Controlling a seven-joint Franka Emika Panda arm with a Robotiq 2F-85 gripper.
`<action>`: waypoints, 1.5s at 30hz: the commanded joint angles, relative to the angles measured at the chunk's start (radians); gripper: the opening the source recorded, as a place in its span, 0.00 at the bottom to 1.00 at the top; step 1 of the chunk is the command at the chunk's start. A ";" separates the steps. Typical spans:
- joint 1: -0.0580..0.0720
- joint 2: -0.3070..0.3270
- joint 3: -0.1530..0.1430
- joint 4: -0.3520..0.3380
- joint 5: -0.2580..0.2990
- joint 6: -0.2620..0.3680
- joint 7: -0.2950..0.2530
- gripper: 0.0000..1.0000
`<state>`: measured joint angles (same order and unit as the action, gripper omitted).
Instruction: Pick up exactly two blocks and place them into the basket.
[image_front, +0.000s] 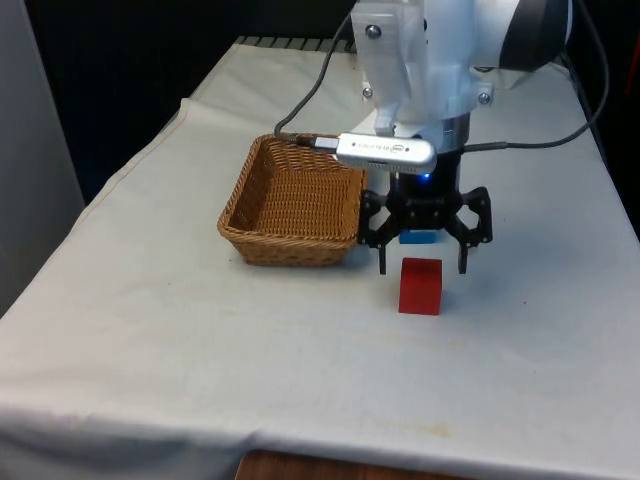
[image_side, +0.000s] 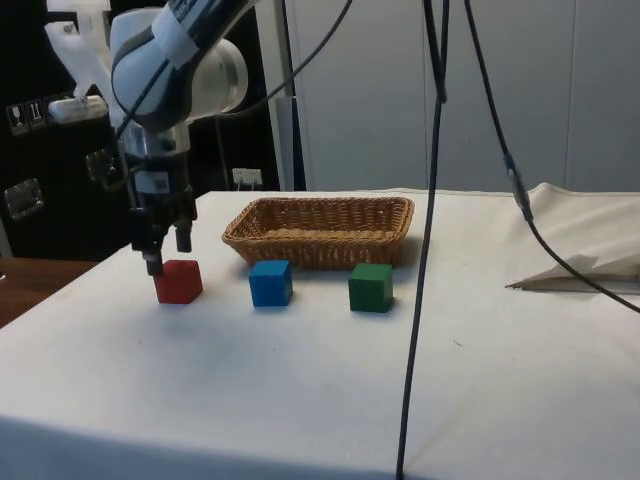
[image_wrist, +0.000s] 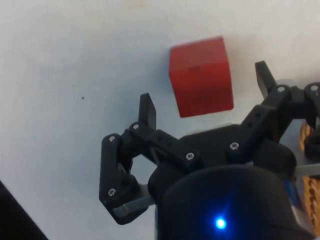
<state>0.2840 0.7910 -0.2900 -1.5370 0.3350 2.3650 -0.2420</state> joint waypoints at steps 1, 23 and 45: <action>-0.002 0.005 0.007 0.000 0.007 0.010 -0.004 1.00; -0.006 0.087 0.005 0.092 -0.001 0.003 -0.013 1.00; -0.001 0.077 0.003 0.062 0.000 0.013 -0.043 0.46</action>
<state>0.2820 0.8740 -0.2870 -1.4650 0.3350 2.3740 -0.2810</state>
